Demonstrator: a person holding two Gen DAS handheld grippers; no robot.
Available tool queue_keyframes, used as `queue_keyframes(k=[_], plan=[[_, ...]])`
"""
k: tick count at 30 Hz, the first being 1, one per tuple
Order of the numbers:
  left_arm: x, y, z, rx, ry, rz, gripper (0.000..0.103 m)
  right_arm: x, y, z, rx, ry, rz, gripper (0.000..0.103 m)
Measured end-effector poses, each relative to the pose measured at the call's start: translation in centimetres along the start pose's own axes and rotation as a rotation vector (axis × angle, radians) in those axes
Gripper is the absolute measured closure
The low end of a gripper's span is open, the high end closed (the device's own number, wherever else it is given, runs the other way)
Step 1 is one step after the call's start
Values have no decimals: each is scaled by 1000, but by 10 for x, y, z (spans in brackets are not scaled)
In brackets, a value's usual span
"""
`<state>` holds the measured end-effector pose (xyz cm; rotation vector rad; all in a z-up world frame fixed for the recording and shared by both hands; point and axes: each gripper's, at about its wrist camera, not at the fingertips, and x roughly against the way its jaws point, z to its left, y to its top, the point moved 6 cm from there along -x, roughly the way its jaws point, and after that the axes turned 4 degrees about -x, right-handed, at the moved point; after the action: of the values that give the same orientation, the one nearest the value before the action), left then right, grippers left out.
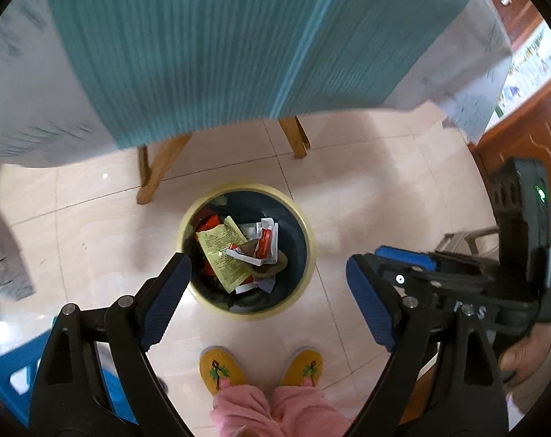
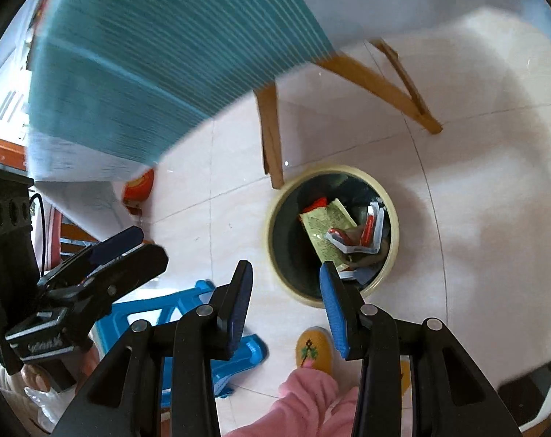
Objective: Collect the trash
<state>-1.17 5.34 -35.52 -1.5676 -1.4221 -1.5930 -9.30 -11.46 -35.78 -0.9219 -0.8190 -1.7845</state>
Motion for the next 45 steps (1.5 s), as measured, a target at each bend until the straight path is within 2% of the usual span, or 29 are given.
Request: queue_keyframes(k=[8, 13, 15, 17, 23, 36, 45], plan=[[100, 16, -8, 98, 35, -19, 18, 89, 3, 61, 56, -53, -54, 64], [164, 23, -24, 97, 41, -41, 18, 146, 5, 97, 83, -75, -89, 64], [187, 25, -27, 99, 52, -51, 18, 167, 6, 111, 93, -79, -99, 61], [210, 27, -32, 95, 68, -55, 18, 186, 8, 124, 106, -81, -107, 55], [265, 39, -43, 67, 109, -96, 18, 237, 19, 162, 146, -86, -162, 53], [334, 79, -47, 121, 222, -197, 18, 298, 43, 208, 171, -121, -246, 47], [347, 98, -51, 181, 265, -232, 18, 319, 65, 222, 218, -135, -303, 46]])
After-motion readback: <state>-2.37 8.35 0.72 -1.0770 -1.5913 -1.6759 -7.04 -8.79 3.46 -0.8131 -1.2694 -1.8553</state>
